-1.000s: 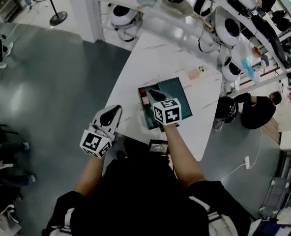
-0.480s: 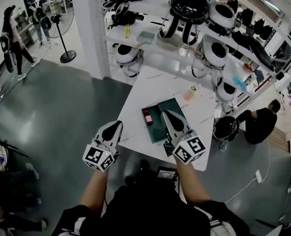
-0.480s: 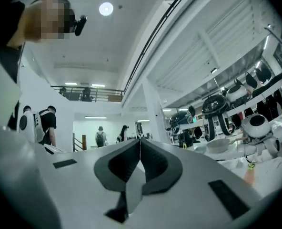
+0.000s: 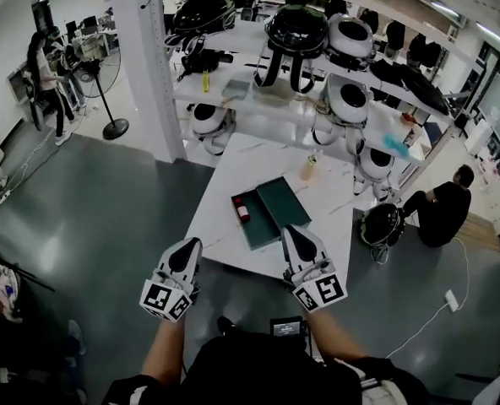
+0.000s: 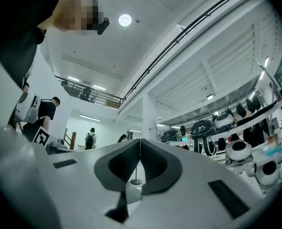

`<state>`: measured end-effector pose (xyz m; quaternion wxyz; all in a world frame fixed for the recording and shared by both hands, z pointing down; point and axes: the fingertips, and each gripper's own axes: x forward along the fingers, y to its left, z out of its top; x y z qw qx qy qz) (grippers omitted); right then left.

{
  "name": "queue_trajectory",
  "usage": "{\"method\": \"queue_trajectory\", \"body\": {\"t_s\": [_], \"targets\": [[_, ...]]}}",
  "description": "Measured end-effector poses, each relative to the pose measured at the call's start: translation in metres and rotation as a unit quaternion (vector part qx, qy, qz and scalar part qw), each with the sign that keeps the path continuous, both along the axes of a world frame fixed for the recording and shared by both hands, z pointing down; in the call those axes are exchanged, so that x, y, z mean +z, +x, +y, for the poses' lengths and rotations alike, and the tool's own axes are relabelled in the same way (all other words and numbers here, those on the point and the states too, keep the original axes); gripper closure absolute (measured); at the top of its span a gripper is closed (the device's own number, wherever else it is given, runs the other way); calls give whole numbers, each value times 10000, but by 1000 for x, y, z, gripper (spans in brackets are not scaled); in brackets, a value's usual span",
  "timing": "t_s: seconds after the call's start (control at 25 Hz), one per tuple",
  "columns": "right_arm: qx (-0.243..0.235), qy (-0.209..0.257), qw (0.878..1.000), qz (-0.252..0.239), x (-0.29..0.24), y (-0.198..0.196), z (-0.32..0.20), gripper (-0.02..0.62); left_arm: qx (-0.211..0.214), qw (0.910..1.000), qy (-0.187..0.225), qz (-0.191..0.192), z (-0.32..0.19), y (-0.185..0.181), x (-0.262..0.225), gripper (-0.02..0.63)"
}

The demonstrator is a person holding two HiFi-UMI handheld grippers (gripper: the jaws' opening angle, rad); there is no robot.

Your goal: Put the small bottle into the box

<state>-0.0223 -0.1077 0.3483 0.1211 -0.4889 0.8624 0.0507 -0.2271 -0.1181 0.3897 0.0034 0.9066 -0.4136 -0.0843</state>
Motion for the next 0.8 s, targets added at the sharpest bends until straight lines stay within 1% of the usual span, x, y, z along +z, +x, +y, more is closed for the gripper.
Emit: {"method": "queue_trajectory", "body": {"t_s": [0.16, 0.28, 0.44, 0.6, 0.8], "targets": [[121, -187, 9997, 27, 18, 22, 53, 563, -62, 9999, -153, 52, 50, 20, 9, 589], [45, -415, 9991, -3, 40, 30, 89, 563, 5, 9997, -227, -26, 86, 38, 18, 589], [38, -721, 9973, -105, 64, 35, 120, 563, 55, 9992, -365, -121, 125, 54, 27, 589], [268, -931, 9951, -182, 74, 39, 143, 563, 2, 9986, -515, -144, 153, 56, 37, 589], [422, -1033, 9937, -68, 83, 19, 172, 563, 98, 9979, -611, -208, 174, 47, 42, 589]]}}
